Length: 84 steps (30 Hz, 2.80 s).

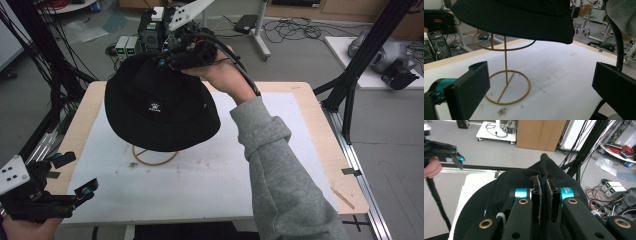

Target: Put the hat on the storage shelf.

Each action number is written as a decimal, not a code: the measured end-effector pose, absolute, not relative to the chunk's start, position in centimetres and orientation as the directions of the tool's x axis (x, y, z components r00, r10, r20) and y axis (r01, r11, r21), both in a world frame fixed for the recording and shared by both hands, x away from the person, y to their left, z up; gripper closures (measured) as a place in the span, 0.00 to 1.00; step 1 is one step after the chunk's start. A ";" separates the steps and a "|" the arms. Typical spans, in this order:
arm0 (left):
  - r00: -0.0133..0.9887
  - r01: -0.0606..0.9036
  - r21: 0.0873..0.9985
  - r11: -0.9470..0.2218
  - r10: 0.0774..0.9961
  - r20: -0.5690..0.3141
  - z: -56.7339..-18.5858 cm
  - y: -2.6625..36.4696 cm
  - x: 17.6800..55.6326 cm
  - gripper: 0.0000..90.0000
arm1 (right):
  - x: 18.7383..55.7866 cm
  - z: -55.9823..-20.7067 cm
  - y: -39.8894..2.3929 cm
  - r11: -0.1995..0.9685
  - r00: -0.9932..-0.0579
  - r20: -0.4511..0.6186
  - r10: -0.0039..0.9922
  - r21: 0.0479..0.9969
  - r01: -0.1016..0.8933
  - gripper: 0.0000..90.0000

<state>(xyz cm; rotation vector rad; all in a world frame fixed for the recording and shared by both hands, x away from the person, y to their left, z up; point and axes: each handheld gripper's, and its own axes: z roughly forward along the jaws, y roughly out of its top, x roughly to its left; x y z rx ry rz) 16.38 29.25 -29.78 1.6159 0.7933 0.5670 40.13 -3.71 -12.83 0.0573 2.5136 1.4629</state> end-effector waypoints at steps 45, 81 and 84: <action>0.632 0.197 0.977 -0.088 0.773 -0.058 -29.9 29.8 15.2 0.02 | 42.7 -18.0 3.5 0.556 -0.981 -0.093 0.170 0.831 0.017 0.95; 0.630 0.202 0.975 -0.094 0.775 -0.056 -29.9 29.7 15.2 0.02 | 43.2 -19.3 2.9 0.442 -0.968 0.033 0.251 0.885 0.145 0.11; 0.631 0.198 0.976 -0.093 0.774 -0.054 -29.9 29.7 15.2 0.02 | 43.0 -19.2 3.0 0.441 -0.971 0.018 0.240 0.889 0.125 0.11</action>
